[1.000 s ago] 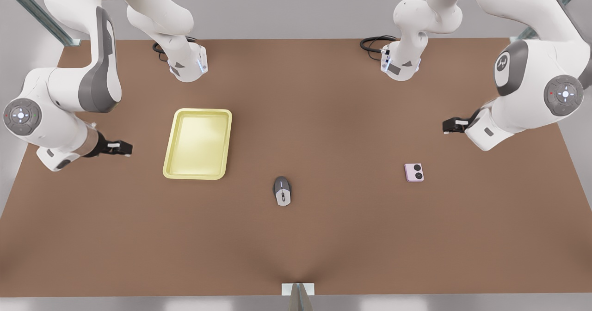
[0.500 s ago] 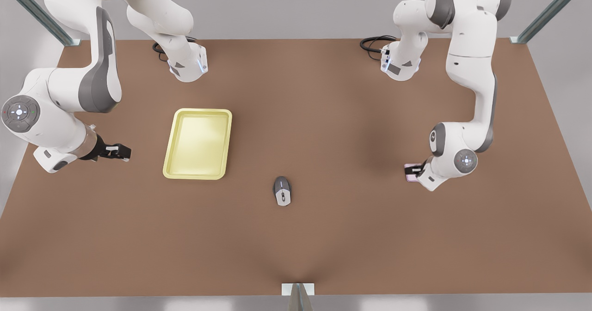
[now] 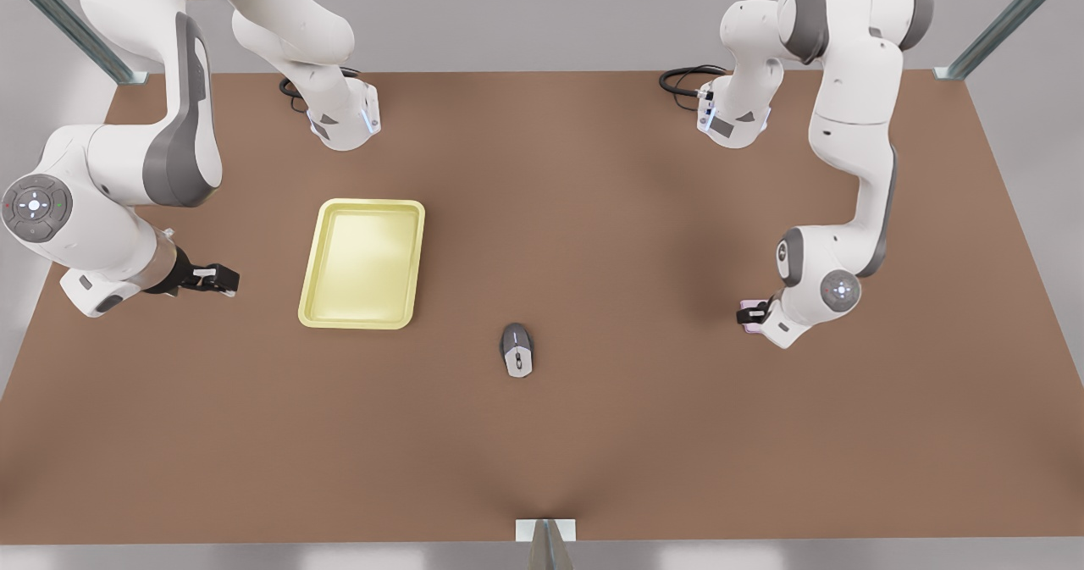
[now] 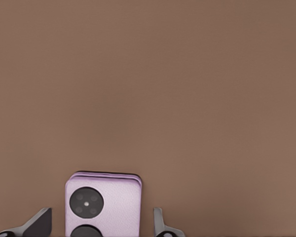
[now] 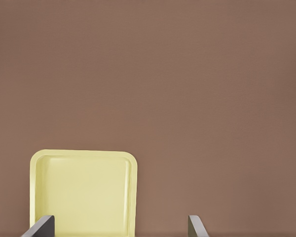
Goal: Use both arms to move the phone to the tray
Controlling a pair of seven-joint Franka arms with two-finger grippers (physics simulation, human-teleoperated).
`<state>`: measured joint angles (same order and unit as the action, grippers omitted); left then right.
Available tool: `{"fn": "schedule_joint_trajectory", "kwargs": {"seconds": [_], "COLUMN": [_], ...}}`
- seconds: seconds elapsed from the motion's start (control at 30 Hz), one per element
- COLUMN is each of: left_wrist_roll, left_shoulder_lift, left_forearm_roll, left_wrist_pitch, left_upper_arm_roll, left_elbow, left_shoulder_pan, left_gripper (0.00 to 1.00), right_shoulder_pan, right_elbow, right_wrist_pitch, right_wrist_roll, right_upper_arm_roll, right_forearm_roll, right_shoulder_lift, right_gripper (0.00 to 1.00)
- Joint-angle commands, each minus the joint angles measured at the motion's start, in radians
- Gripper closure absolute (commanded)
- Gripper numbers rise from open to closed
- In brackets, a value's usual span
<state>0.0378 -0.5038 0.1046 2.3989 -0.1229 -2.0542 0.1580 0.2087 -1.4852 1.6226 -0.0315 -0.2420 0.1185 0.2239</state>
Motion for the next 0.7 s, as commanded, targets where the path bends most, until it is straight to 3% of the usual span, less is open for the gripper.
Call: {"fn": "schedule_joint_trajectory", "kwargs": {"seconds": [0.0,0.43,0.53,0.67], "left_wrist_roll": [0.010,0.010,0.010,0.011], "left_shoulder_lift": [-0.007,-0.035,-0.039,-0.039], "left_forearm_roll": [-0.002,-0.003,-0.003,-0.003], "left_wrist_pitch": [0.025,0.028,0.032,0.032], "left_upper_arm_roll": [-0.001,-0.001,-0.001,0.000], "left_elbow": [0.000,-0.009,-0.009,-0.007], "left_shoulder_pan": [0.000,0.000,0.000,0.000], "left_gripper": [0.00,0.00,0.21,0.20], "right_shoulder_pan": [0.000,0.006,0.006,0.006], "right_elbow": [0.000,0.002,0.002,0.002], "right_wrist_pitch": [0.000,-0.001,-0.001,-0.001], "right_wrist_roll": [-0.001,0.002,0.002,0.002], "right_upper_arm_roll": [0.000,0.000,0.000,0.000], "right_forearm_roll": [-0.002,-0.002,0.000,-0.002], "right_shoulder_lift": [0.000,0.005,0.005,0.005], "right_gripper": [0.00,0.00,0.00,0.00]}}
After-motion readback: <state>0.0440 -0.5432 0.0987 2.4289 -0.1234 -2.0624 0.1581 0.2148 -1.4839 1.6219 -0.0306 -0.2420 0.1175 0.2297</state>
